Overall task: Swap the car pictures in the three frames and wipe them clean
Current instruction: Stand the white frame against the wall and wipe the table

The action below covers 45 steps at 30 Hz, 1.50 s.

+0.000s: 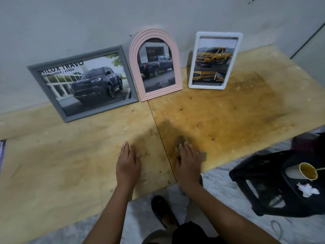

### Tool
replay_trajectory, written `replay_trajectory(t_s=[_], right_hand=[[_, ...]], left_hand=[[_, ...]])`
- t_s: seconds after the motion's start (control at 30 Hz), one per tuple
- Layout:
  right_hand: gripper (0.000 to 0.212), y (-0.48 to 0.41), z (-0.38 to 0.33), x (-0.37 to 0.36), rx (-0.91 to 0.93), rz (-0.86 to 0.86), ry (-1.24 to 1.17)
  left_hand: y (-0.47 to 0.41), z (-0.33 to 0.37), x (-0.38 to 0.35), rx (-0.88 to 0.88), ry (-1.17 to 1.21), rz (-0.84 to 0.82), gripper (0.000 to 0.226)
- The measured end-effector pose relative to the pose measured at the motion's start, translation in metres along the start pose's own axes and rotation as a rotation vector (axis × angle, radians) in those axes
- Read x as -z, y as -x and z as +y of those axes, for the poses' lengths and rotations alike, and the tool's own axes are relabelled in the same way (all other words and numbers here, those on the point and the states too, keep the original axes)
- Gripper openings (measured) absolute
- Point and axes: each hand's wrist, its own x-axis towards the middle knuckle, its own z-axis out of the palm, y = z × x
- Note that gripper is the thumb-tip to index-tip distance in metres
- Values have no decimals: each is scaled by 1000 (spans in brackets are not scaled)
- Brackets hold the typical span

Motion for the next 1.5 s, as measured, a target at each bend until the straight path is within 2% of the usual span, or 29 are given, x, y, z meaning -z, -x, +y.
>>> replay_trajectory(t_s=[0.1,0.2,0.27,0.4,0.47,0.53,0.63,0.73,0.87,0.97,1.07,1.13,1.2,1.33,1.5], right_hand=[[51,26,-17,-8,218,-106,3],[48,48,-17,-14,493,-136,-12],[46,48,-13,-12,546,-166,-44],[27,20,-12,11,386,-407,-352],[31,4,-12,22,247,-526,-529],[31,-10,-14,33,61,-543,-694],[38,-31,-18,42,-209,-482,-848],[34,-46,-22,51,-328,-494,-889],[25,-56,-29,62,-283,-557,-888],[31,-62,-40,73,-228,-500,-866],[39,-69,-48,83,-132,-423,-844],[35,-72,-53,92,-57,-405,-834],[28,-74,-58,102,26,-397,-831],[20,-81,-69,114,98,-395,-877],[21,-88,-78,123,-9,-314,-944]], left_hand=[[0,-4,2,-15,-12,-6,56],[0,-4,3,-13,-12,-13,53],[0,-3,4,-5,4,-12,49],[1,-5,8,-8,30,-18,49],[1,-8,10,-5,41,-28,48],[0,-8,12,3,53,-36,48],[2,-3,14,22,83,-26,48],[3,4,16,59,99,-33,49],[-1,16,20,144,110,-138,54],[-13,31,25,289,228,-191,52],[-27,60,44,458,654,-104,38],[-34,80,62,498,999,-155,30],[-37,92,79,396,1141,-251,28],[-43,99,99,234,1183,-386,27],[-52,96,114,111,1005,-443,19]])
